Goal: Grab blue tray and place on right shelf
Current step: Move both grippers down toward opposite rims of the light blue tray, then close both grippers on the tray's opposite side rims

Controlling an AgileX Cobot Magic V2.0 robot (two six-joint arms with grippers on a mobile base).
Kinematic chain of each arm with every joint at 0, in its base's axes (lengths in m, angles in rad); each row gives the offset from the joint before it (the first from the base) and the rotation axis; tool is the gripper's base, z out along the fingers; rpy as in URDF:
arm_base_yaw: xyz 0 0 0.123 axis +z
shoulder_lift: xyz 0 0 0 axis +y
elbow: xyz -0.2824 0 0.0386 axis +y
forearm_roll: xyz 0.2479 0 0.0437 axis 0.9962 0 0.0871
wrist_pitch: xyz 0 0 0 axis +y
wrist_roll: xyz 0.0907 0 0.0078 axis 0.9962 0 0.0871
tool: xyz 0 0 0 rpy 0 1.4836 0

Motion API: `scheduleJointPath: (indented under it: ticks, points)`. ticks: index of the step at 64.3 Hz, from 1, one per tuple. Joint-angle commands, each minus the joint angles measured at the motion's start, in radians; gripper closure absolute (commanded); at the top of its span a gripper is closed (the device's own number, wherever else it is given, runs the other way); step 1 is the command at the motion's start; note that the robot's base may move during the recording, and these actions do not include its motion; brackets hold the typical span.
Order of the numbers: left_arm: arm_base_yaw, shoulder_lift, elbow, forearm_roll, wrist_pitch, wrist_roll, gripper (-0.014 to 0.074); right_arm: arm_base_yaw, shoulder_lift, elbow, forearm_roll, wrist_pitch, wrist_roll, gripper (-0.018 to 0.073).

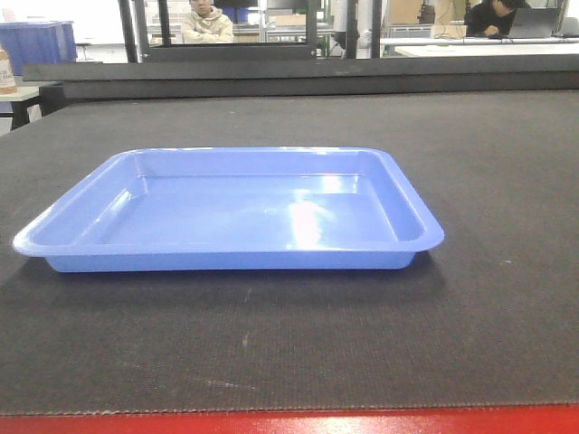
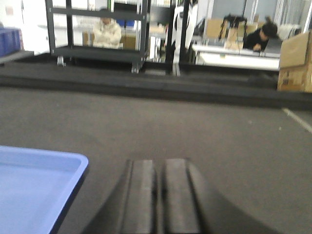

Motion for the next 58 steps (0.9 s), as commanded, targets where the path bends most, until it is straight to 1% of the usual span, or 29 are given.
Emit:
scheduleJointPath:
  ticks: [1, 4, 6, 8, 10, 13, 18, 21, 29, 33, 37, 43, 49, 51, 53, 56, 58]
  points:
    - [-0.001, 0.083, -0.06, -0.007, -0.049, -0.002, 0.0358, 0.0, 0.107, -0.056, -0.003, -0.071, -0.005, 0.0149]
    - [-0.001, 0.122, -0.067, -0.007, -0.049, -0.002, 0.0295, 0.0, 0.156, -0.061, -0.003, -0.077, -0.005, 0.0076]
    - [-0.001, 0.153, -0.069, -0.024, -0.047, -0.002, 0.0242, 0.005, 0.196, -0.065, -0.003, -0.088, -0.005, 0.0016]
    - [-0.004, 0.183, -0.073, -0.034, -0.047, -0.002, 0.022, 0.014, 0.232, -0.073, -0.003, -0.095, -0.005, -0.0033]
    - [-0.015, 0.199, -0.075, -0.034, -0.047, 0.0, 0.021, 0.025, 0.263, -0.086, -0.003, -0.094, -0.005, -0.0052]
    - [-0.054, 0.236, -0.089, -0.036, -0.039, 0.018, 0.0211, 0.045, 0.307, -0.116, -0.001, -0.092, -0.005, -0.0054]
    - [-0.137, 0.31, -0.142, -0.036, 0.046, 0.122, 0.021, 0.111, 0.407, -0.19, 0.017, -0.078, -0.005, -0.0052]
    - [-0.18, 0.355, -0.174, -0.036, 0.087, 0.152, 0.021, 0.152, 0.459, -0.235, 0.027, -0.064, -0.005, -0.0052]
    - [-0.284, 0.498, -0.272, -0.036, 0.109, 0.154, 0.021, 0.274, 0.624, -0.376, 0.054, 0.006, -0.005, -0.0052]
    - [-0.311, 0.581, -0.328, -0.036, 0.113, 0.154, 0.021, 0.327, 0.712, -0.44, 0.076, 0.047, -0.002, -0.0052]
    - [-0.316, 0.658, -0.384, -0.036, 0.137, 0.142, 0.0211, 0.361, 0.812, -0.515, 0.099, 0.101, 0.013, -0.0052]
    - [-0.313, 0.793, -0.482, -0.036, 0.209, 0.098, 0.0211, 0.361, 0.943, -0.625, 0.112, 0.201, 0.061, -0.0052]
    - [-0.313, 0.926, -0.583, -0.006, 0.278, 0.041, 0.0211, 0.355, 1.061, -0.72, 0.112, 0.288, 0.114, -0.0052]
    - [-0.313, 0.972, -0.619, 0.019, 0.308, 0.013, 0.0211, 0.355, 1.1, -0.753, 0.11, 0.317, 0.14, -0.0052]
    - [-0.313, 1.021, -0.655, 0.067, 0.347, -0.027, 0.0217, 0.355, 1.137, -0.791, 0.108, 0.347, 0.166, -0.0052]
    - [-0.313, 1.089, -0.712, 0.136, 0.399, -0.112, 0.0218, 0.355, 1.188, -0.833, 0.109, 0.375, 0.199, -0.0052]
    - [-0.313, 1.136, -0.739, 0.169, 0.429, -0.15, 0.0218, 0.357, 1.224, -0.856, 0.108, 0.389, 0.211, -0.0052]
